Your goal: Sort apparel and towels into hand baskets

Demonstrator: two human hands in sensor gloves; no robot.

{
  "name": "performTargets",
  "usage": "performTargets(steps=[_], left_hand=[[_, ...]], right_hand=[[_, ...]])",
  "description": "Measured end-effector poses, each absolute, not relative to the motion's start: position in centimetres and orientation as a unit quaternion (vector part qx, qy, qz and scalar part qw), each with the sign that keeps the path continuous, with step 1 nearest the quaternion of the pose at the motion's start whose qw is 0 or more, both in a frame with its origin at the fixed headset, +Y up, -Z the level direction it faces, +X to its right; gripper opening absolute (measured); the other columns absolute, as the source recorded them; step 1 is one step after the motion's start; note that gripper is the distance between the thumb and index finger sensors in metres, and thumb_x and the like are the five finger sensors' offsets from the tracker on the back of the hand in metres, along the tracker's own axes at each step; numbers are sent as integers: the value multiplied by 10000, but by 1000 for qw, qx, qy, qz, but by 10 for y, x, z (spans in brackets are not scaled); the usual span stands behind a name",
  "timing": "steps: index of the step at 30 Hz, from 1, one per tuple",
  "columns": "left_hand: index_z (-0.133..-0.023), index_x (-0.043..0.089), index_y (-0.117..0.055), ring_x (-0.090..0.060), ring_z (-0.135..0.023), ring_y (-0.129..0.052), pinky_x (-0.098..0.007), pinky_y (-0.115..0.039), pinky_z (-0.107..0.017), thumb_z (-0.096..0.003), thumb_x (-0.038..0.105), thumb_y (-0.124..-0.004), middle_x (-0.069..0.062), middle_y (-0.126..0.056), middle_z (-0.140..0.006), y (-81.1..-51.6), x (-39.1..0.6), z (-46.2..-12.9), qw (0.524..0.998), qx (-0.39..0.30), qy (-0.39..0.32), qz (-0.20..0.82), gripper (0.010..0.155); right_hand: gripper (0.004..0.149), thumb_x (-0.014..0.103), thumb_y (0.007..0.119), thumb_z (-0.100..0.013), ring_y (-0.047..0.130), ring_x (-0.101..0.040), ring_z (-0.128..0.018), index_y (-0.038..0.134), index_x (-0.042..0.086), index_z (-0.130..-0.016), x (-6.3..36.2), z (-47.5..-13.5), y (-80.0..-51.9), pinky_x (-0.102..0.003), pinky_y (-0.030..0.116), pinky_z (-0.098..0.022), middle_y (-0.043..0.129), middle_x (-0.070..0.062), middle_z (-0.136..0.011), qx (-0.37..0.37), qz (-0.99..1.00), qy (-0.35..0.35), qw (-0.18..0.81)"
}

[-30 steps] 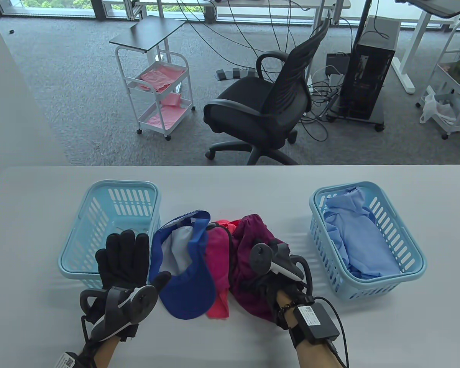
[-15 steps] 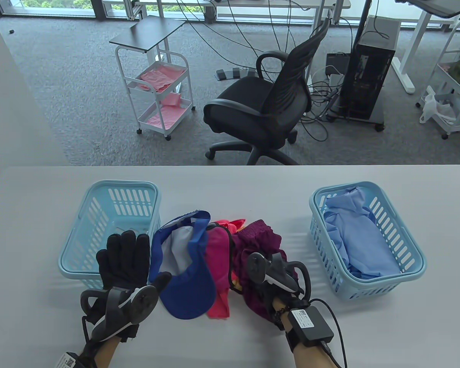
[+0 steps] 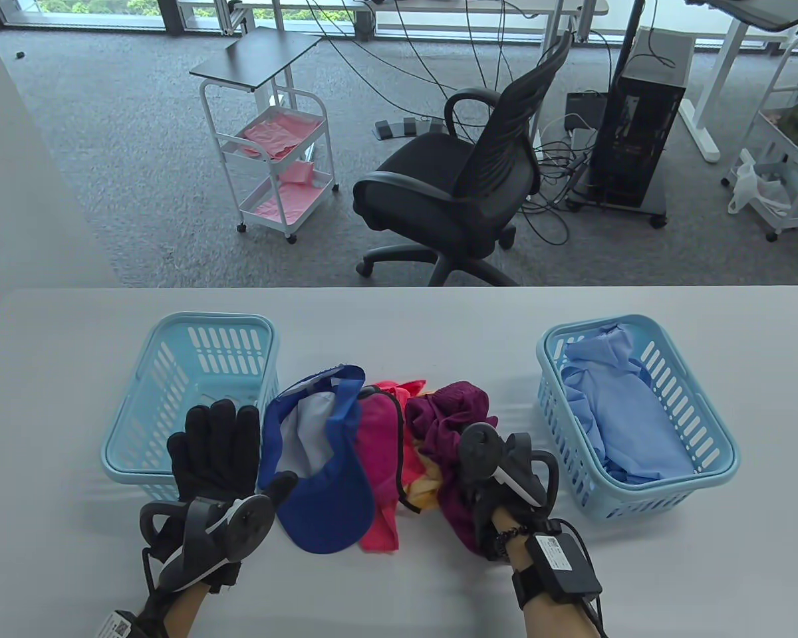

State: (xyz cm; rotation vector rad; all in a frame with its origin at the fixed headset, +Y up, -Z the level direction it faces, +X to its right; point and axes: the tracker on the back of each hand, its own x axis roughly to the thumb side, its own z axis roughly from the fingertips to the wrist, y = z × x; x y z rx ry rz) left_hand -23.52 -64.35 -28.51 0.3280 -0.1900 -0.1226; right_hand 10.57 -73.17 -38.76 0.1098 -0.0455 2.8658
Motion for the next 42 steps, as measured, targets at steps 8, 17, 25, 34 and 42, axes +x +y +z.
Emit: performTargets(steps=[8, 17, 25, 34, 42], left_hand=[[-1169, 95, -131, -630, -1100, -334, -763, -400, -744, -532, 688, -563, -320, -250, -1214, -644, -235, -285, 980, 164, -94, -61, 971], [-1169, 95, -132, -631, -1100, -333, -762, -400, -745, -532, 688, -563, -324, -250, -1214, -643, -237, -285, 978, 174, -95, -58, 971], [-1169, 93, -132, -629, -1101, -333, -762, -400, -744, -532, 688, -564, -323, -249, -1214, -642, -237, -284, 977, 180, -95, -58, 972], [-1169, 93, -133, -629, -1101, -333, -763, -401, -744, -533, 688, -563, -321, -249, -1215, -641, -238, -283, 977, 182, -94, -55, 971], [-1170, 95, -137, -630, -1099, -337, -764, -402, -743, -532, 687, -564, -321, -250, -1214, -642, -239, -283, 977, 184, -95, -54, 969]], right_hand=[[596, 274, 884, -479, 1034, -400, -604, 644, 160, -1012, 107, -374, -698, -525, 913, -447, 874, -250, -818, 24, 986, -87, 138], [585, 266, 879, -487, 1036, -397, -596, 649, 157, -1014, 105, -361, -657, -520, 918, -438, 870, -257, -821, 18, 981, -153, 119], [577, 261, 877, -491, 1039, -397, -587, 657, 154, -1013, 101, -352, -607, -518, 920, -430, 872, -262, -819, 15, 976, -182, 122], [574, 256, 872, -494, 1021, -411, -613, 652, 162, -1015, 108, -344, -546, -534, 900, -455, 854, -264, -840, 12, 970, -226, 91], [582, 251, 864, -498, 998, -422, -645, 631, 164, -1024, 135, -341, -512, -551, 877, -483, 832, -267, -862, -16, 964, -253, 78]])
